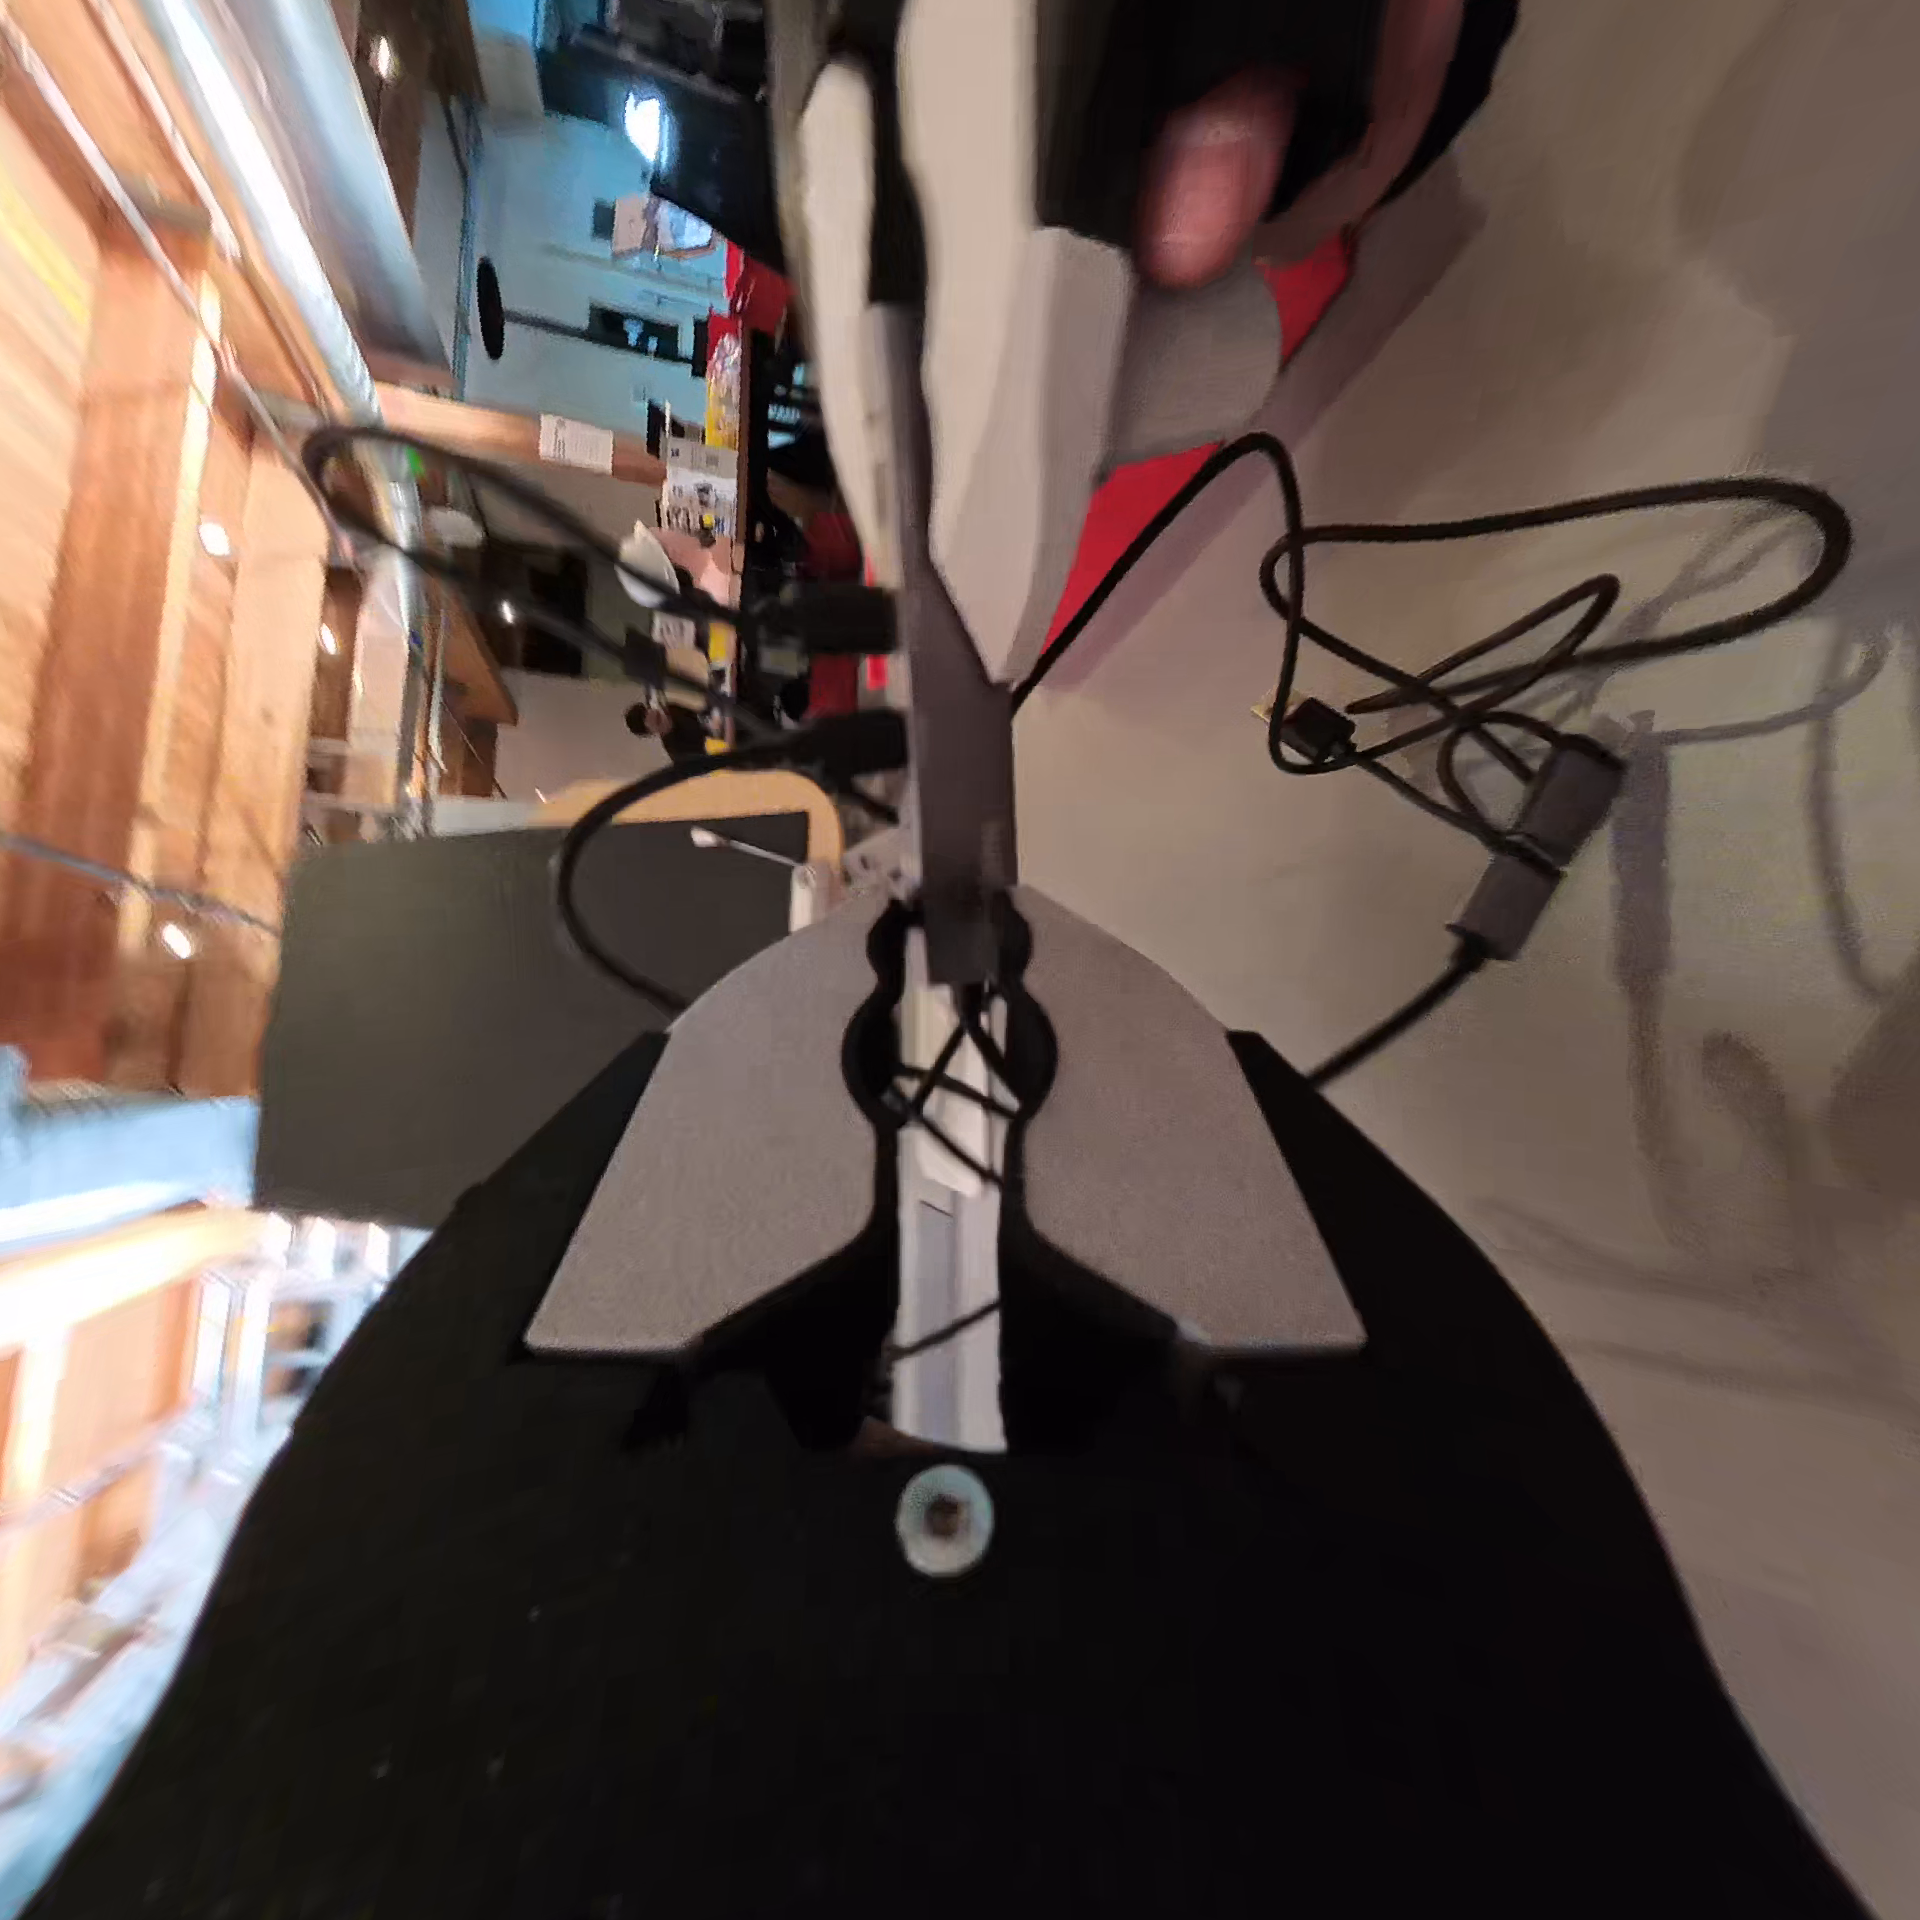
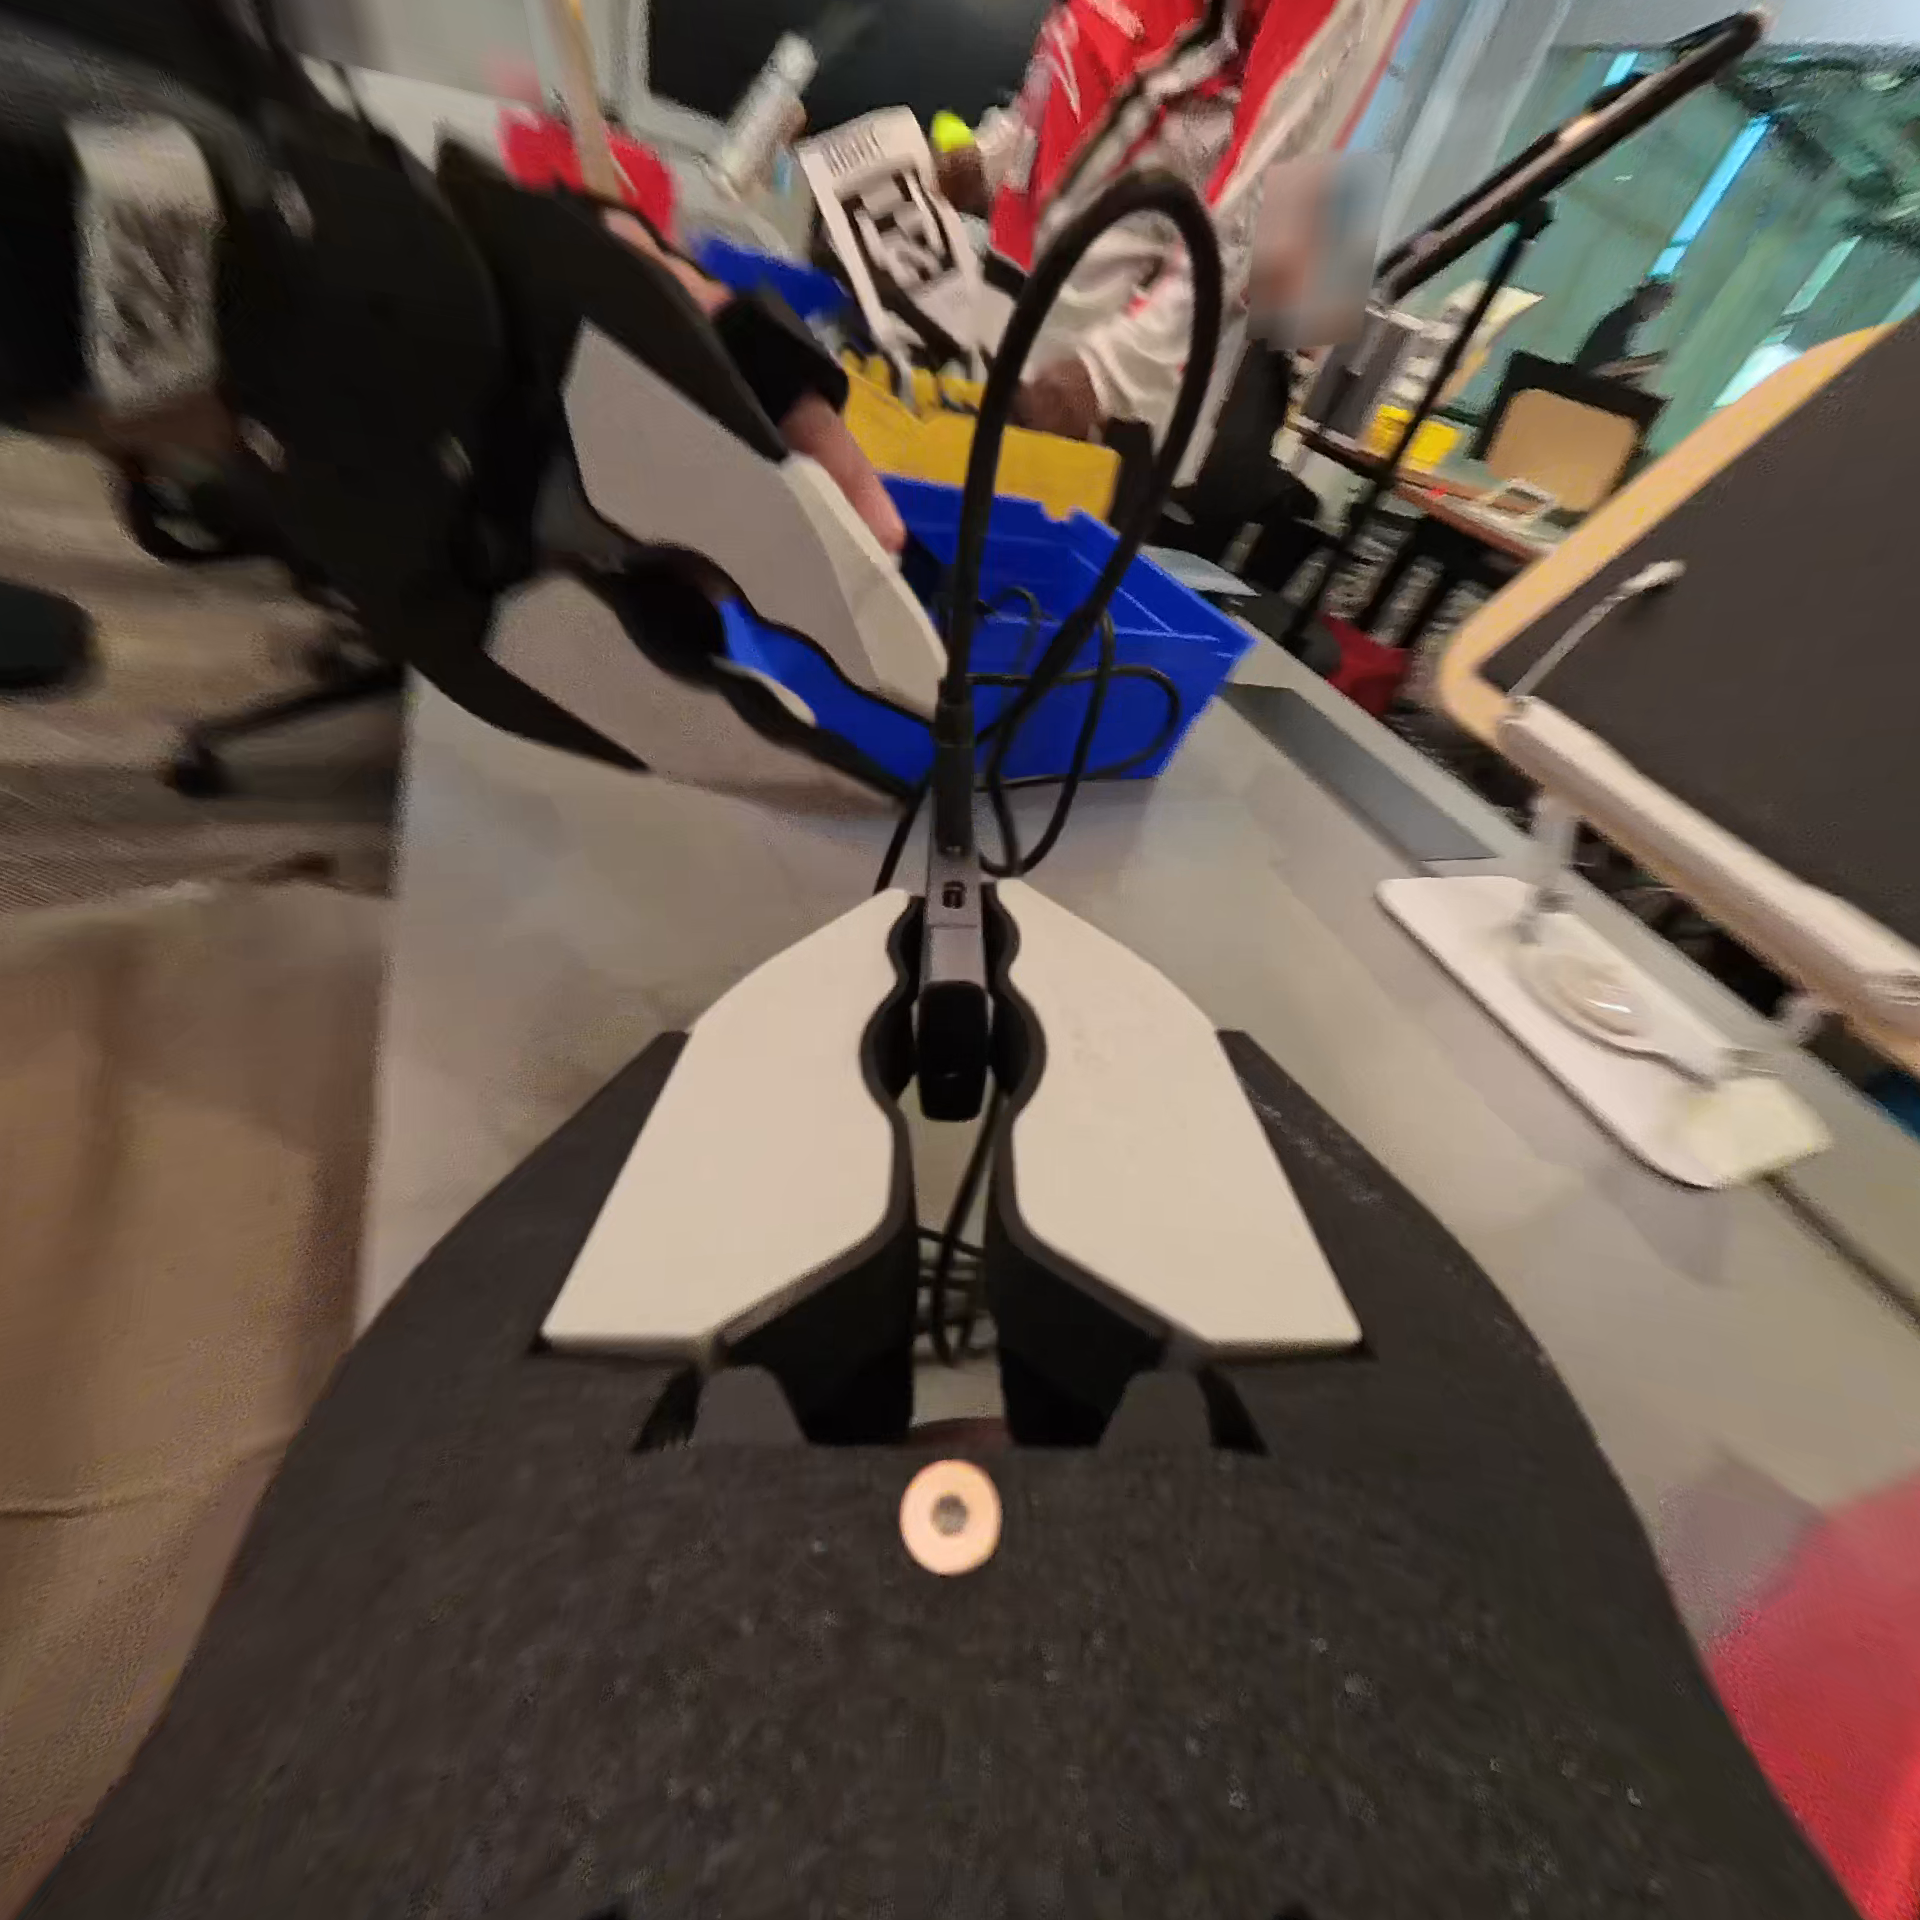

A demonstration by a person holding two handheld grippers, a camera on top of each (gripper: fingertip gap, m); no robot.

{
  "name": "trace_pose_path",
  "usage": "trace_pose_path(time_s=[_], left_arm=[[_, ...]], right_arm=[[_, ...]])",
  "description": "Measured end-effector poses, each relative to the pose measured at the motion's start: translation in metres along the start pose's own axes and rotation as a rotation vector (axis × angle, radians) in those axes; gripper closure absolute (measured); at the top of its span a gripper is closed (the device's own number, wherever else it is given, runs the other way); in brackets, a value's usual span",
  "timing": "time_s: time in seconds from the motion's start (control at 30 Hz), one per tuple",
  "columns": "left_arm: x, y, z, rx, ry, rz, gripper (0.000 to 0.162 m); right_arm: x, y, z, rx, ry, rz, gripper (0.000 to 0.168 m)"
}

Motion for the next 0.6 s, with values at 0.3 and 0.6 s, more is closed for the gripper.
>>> trace_pose_path(time_s=[0.3,0.6], left_arm=[[0.038,0.023,-0.015,0.098,0.978,0.212,0.148],[0.041,0.031,-0.02,0.091,1.19,0.231,0.136]], right_arm=[[0.066,0.045,-0.021,-0.096,0.375,0.571,0.159],[0.024,-0.016,0.036,-0.246,0.418,0.375,0.159]])
Point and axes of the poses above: each gripper's, where its closed fingertips meet, y back along the fingers, z out of its underside, x = y × z across the jaws, the point moved 2 cm from there along y, back along the fingers, and after that the axes turned 10 degrees about -y, right-handed, at the moved point
